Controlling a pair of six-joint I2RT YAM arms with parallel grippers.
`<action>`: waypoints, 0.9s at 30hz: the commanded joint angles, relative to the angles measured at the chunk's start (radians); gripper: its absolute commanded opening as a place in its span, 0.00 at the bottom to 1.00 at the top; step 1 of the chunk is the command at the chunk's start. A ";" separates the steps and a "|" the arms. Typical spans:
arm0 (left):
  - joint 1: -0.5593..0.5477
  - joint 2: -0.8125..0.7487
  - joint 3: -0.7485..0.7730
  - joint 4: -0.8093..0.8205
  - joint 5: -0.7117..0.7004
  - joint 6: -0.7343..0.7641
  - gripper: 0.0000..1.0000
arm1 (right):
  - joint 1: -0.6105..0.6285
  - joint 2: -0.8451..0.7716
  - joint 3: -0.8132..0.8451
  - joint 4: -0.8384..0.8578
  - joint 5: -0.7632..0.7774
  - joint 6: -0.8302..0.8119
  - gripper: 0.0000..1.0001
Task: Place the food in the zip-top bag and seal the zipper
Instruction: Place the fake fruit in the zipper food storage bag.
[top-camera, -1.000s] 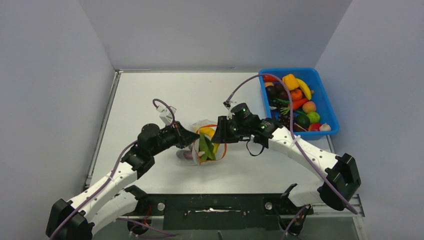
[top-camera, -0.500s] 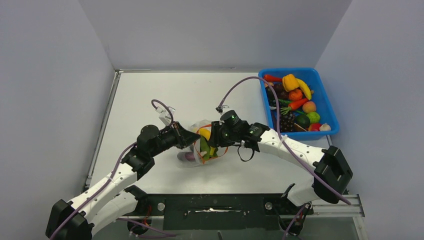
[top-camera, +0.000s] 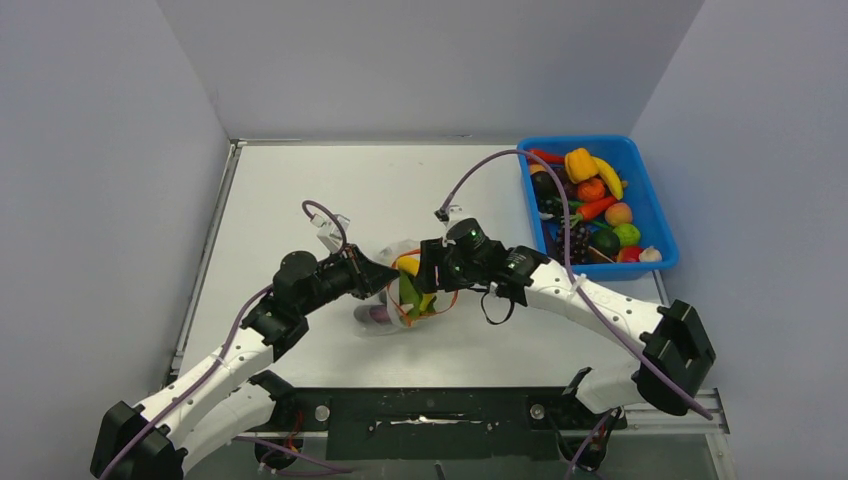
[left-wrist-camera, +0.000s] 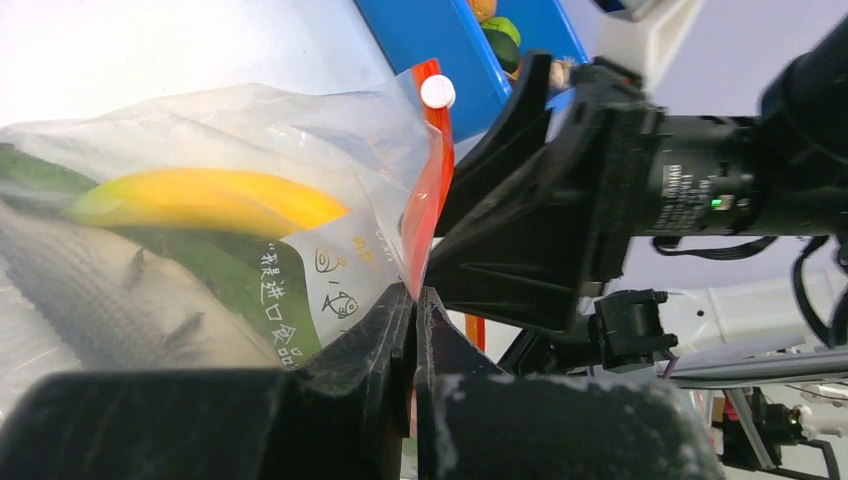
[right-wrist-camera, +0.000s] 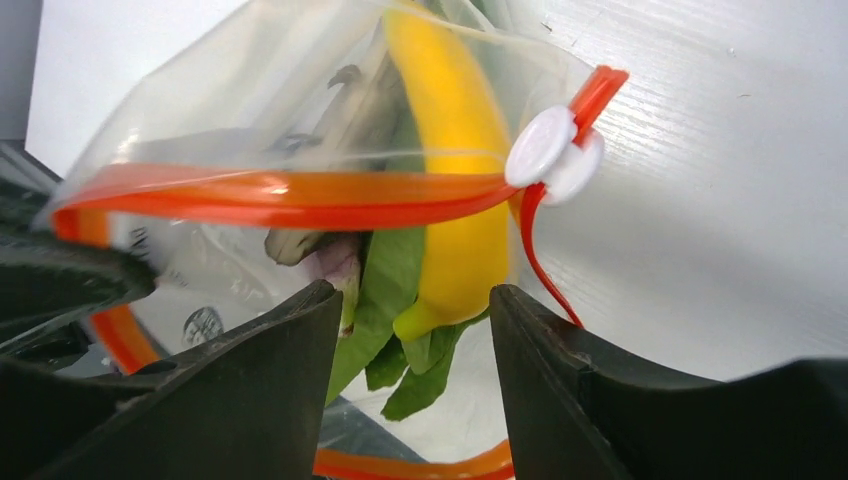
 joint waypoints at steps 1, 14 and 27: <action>-0.005 -0.025 0.040 -0.005 -0.029 0.063 0.00 | 0.006 -0.092 0.033 0.005 -0.010 -0.042 0.57; -0.006 -0.043 0.106 -0.175 -0.100 0.211 0.00 | -0.128 -0.163 0.221 -0.177 0.095 -0.230 0.55; -0.005 -0.110 0.095 -0.266 -0.115 0.296 0.00 | -0.521 -0.066 0.228 -0.162 0.249 -0.414 0.46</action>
